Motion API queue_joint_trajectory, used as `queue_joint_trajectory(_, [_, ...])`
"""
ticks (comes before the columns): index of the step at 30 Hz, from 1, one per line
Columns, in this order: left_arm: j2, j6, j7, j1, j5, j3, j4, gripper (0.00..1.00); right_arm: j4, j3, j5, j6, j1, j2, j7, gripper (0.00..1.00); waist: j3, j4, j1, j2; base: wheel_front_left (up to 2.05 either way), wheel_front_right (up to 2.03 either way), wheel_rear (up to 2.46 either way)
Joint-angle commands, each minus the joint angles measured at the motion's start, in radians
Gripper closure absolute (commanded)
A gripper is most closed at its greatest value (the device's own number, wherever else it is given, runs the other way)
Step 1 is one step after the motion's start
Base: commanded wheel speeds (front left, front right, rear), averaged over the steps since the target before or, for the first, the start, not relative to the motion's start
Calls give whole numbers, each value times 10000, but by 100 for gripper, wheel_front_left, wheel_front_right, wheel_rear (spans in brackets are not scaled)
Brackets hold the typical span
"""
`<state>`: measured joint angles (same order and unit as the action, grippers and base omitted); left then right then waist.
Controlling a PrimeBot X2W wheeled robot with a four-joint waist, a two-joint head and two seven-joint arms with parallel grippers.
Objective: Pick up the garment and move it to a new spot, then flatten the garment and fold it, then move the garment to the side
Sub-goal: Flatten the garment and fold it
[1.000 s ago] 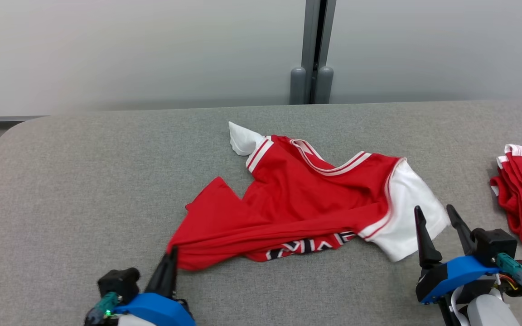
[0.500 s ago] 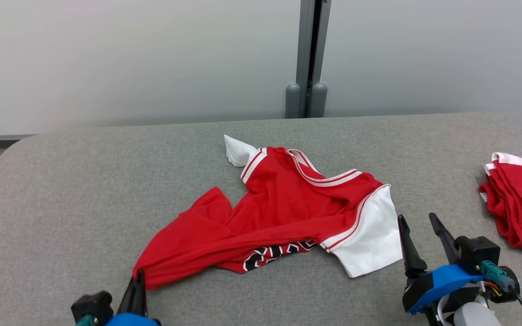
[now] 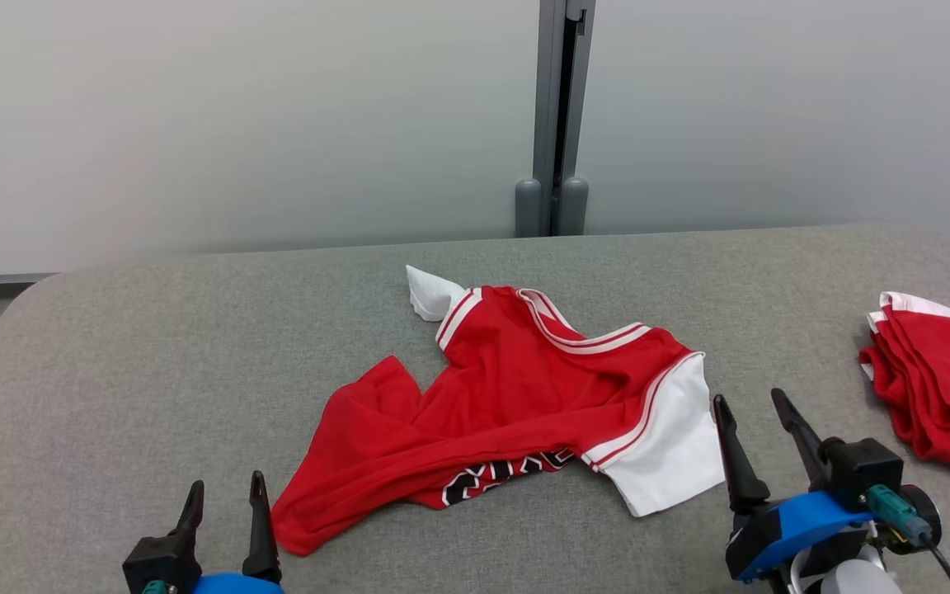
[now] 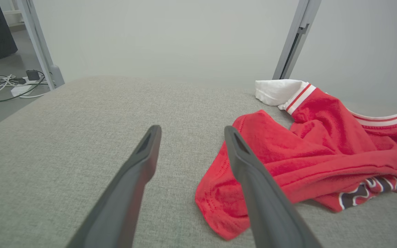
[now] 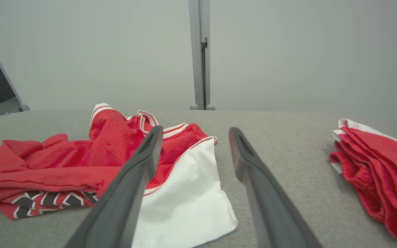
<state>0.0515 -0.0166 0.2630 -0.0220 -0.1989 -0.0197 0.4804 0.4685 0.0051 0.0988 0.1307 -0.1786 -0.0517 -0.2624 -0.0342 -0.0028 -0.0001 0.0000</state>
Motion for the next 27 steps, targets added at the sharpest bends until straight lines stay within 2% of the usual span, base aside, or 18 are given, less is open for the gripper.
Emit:
queue_joint_trajectory(1, [-2, 25, 23, 44, 86, -37, -29, 0, -18, 22, -88, 0, 205, 0, -26, 0, -17, -1, 1, 0, 0, 0, 0])
queue_joint_trajectory(6, [-11, -70, 23, 159, 324, -146, 216, 0, 265, 208, -308, 0, 336, -3, -28, 0, -117, -32, 1, 0, 0, 0, 0])
queue_joint_trajectory(14, [-6, -175, 25, 179, -197, -439, 359, 0, 383, 253, -294, 0, 216, -4, -28, 0, -45, -105, 1, 0, 0, 0, 0])
queue_joint_trajectory(19, [-8, -325, 23, -174, -829, -631, 1145, 0, 425, 284, -265, 0, 102, -3, -28, 0, 275, -91, 1, 0, 0, 0, 0])
queue_joint_trajectory(27, [-8, -92, 24, -1000, -1158, -749, 2288, 0, 383, 229, -400, 0, -201, -1, -28, 0, 1091, -130, 1, 0, 0, 0, 0])
